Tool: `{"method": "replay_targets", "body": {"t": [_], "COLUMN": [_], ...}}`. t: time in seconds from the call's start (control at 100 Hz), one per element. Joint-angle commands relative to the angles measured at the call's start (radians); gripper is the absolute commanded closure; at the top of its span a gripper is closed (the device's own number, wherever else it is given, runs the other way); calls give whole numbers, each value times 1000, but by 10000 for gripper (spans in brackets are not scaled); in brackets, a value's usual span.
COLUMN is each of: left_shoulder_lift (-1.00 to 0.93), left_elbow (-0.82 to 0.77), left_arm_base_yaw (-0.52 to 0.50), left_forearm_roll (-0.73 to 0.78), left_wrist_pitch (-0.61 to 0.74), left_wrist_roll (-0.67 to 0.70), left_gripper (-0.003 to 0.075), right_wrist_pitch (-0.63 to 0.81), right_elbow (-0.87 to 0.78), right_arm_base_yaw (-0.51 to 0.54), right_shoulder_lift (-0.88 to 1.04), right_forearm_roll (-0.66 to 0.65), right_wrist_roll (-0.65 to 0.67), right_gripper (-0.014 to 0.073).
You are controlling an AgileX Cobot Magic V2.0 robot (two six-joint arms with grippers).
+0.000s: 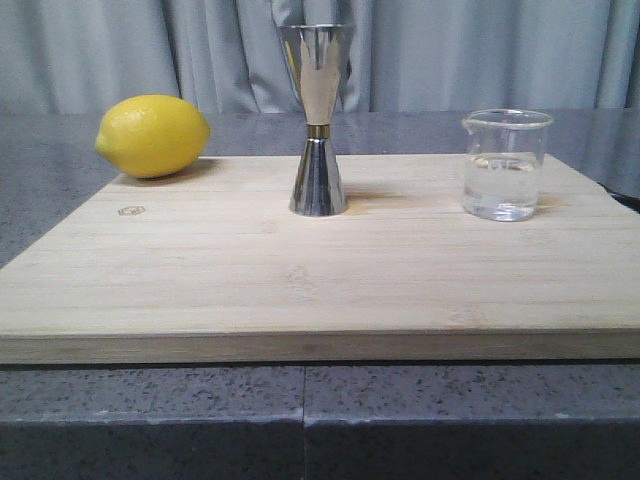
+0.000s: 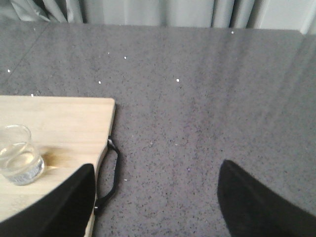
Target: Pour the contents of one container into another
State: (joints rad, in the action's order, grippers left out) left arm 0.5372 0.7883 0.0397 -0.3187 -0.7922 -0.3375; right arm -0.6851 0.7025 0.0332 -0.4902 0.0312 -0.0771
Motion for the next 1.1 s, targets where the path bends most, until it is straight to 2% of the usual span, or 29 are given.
{"method": "replay_targets", "body": {"t": [0.0, 0.13, 0.31, 0.59, 0.92, 1.09], "left_shoulder_lift": [64, 137, 243, 417, 662, 771], "left_elbow": [56, 58, 55, -12, -34, -34], "left_arm_base_yaw": [7, 7, 7, 7, 7, 7], "left_forearm_roll": [-143, -372, -670, -1038, -1286, -1366], "left_wrist_pitch": [13, -2, -4, -80, -288, -391], "left_wrist_roll": [-137, -348, -678, -1084, -1481, -1616], "left_gripper": [206, 206, 206, 206, 206, 206], "right_wrist_pitch": [46, 36, 20, 17, 32, 44], "right_elbow": [40, 40, 40, 40, 40, 40], "right_arm_base_yaw": [1, 1, 1, 1, 1, 1], "right_shoulder_lift": [-51, -93, -142, -170, -170, -170], "right_forearm_roll": [6, 26, 52, 92, 92, 92], "right_wrist_roll": [-9, -9, -9, -54, -60, -60], "right_gripper": [44, -45, -44, -44, -44, -44]}}
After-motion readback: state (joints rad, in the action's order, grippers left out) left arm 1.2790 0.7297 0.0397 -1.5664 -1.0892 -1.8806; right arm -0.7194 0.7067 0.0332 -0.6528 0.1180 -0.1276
